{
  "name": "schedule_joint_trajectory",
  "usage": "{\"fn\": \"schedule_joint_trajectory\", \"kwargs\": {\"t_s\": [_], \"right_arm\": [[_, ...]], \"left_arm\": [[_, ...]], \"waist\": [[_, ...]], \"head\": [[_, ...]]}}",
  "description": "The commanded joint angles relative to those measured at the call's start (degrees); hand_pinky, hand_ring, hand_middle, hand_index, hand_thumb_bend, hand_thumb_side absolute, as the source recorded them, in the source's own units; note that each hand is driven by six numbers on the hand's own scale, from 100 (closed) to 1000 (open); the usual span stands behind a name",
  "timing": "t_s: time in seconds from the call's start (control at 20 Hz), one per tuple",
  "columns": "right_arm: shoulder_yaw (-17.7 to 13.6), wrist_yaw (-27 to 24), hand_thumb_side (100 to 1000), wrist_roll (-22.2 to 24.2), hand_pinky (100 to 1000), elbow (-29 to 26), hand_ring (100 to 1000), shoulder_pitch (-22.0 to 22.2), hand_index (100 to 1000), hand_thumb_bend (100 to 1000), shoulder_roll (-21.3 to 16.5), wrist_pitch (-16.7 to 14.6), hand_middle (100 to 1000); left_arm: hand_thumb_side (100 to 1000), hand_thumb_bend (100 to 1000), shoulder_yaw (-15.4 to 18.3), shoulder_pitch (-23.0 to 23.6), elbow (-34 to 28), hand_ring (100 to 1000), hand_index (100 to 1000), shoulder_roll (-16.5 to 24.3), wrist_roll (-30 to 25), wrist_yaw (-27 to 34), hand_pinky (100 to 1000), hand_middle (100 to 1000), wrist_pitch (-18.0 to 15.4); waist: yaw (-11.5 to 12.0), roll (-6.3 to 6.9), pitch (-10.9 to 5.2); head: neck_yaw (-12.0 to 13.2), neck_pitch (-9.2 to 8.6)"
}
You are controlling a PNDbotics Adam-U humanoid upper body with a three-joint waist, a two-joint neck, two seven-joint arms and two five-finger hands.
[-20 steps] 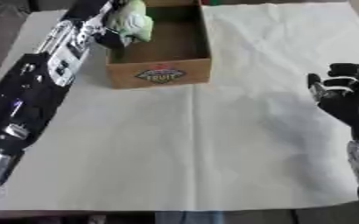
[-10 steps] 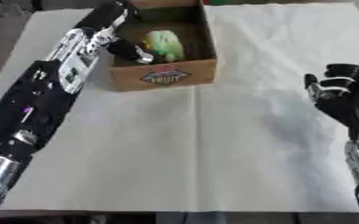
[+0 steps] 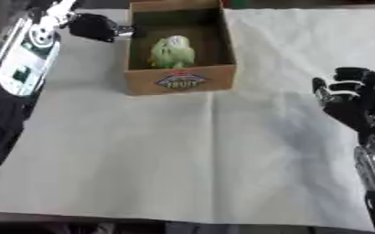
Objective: Pick up objects on the table and place them in the box.
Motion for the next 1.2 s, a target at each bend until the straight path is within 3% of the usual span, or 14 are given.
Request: {"fn": "schedule_joint_trajectory", "kwargs": {"t_s": [0.05, 0.25, 0.5, 1.2], "right_arm": [[-0.82, -0.3, 100, -0.5, 571, -0.62, 612, -0.6, 657, 373, -0.8, -0.21, 588], [-1.0, -0.36, 100, -0.72, 571, -0.72, 612, -0.72, 657, 374, -0.81, -0.31, 588], [-1.15, -0.43, 100, -0.9, 571, -0.81, 612, -0.79, 657, 374, -0.86, -0.38, 588], [-1.24, -0.54, 100, -1.0, 572, -0.95, 612, -0.76, 657, 374, -0.85, -0.35, 588]], "left_arm": [[507, 688, 3.24, 2.96, -6.43, 613, 691, 2.17, 7.94, 13.35, 686, 598, 2.49], [482, 645, 5.43, 9.72, -9.12, 606, 692, 2.2, 13.67, 23.64, 676, 595, 2.9], [437, 598, 7.38, 15.28, -10.64, 600, 692, 1.5, 17.4, 29.78, 667, 591, 3.35], [417, 565, 7.35, 17.75, -11.38, 593, 695, 0.7, 17.84, 32.6, 663, 587, 3.63]], "waist": [[0.47, -0.21, -1.0], [1.38, -0.22, -0.73], [1.75, -0.28, -0.59], [1.57, -0.66, -0.73]], "head": [[-0.66, -1.02], [-1.09, -1.64], [-1.37, -1.67], [-1.4, -1.33]]}}
